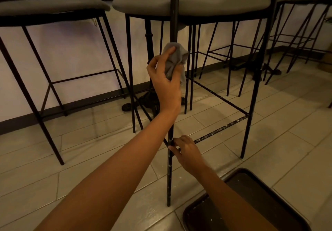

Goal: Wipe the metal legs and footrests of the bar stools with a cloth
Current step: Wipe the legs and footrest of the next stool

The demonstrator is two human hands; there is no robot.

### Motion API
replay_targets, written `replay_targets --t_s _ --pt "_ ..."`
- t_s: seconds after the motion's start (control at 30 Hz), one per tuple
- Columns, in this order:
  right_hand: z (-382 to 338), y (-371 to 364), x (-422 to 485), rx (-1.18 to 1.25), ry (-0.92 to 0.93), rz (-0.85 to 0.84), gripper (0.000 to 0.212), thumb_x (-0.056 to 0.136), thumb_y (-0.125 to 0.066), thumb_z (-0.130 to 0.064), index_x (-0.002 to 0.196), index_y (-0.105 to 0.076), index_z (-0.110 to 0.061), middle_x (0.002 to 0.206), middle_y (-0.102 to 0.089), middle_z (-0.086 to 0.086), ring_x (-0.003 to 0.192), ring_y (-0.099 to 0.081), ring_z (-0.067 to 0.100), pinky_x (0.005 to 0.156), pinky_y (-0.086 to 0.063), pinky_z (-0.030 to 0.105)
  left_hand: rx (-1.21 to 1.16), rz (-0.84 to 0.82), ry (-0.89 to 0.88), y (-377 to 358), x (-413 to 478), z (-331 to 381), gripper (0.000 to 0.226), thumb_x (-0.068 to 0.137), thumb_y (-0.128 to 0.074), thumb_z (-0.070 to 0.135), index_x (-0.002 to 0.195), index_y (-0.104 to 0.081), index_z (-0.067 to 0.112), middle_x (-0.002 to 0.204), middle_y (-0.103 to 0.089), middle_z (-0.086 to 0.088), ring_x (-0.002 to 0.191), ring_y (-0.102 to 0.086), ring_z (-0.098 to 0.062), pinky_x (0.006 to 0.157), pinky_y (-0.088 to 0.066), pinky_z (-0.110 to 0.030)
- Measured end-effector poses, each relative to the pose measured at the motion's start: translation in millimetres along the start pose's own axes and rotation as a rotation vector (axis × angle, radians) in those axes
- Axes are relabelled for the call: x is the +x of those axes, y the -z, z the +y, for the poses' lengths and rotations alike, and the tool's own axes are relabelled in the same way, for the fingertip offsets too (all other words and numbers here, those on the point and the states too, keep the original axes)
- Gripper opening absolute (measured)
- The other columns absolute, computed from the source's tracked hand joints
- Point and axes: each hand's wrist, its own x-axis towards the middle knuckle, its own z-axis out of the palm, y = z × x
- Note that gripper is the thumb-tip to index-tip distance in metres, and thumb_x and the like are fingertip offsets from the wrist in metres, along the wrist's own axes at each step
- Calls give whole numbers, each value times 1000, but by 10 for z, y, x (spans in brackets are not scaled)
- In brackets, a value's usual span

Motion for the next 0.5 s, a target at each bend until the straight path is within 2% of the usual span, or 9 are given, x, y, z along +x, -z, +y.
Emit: replay_targets --t_s 0.1,0.2,0.33,0.5 --pt "-8 12 -3 6 7 7 19 90 -55 -22 100 -65 -9 92 -66 7 93 -54 20 83 -40 26 75 -31 -67 27 34 -73 37 85 -61 5 121 -56 12 115 -32 -2 108 -42 -8 104 -43 -30" --pt "-5 23 -5 13 8 -2 19 91 -55 -22 101 -65 -9 91 -66 7 93 -54 21 83 -42 28 172 -90 -149 91 14 -151 31 84 -60 3 114 -61 13 113 -31 -1 109 -42 -11 103 -44 -30" --pt "-14 20 -12 57 -18 -44 22 92 -52 -25 106 -62 -11 98 -65 5 95 -55 18 84 -49 30 209 -134 -223 115 61 -145 29 83 -60 5 112 -62 10 116 -29 -6 113 -44 -32 99 -47 -43" --pt "-27 -6 -33 147 -81 -89 23 93 -49 -27 109 -56 -12 95 -67 7 83 -63 19 73 -55 37 254 -78 -293 3 172 -77 31 83 -60 4 113 -62 6 117 -30 -6 114 -45 -34 97 -48 -42"
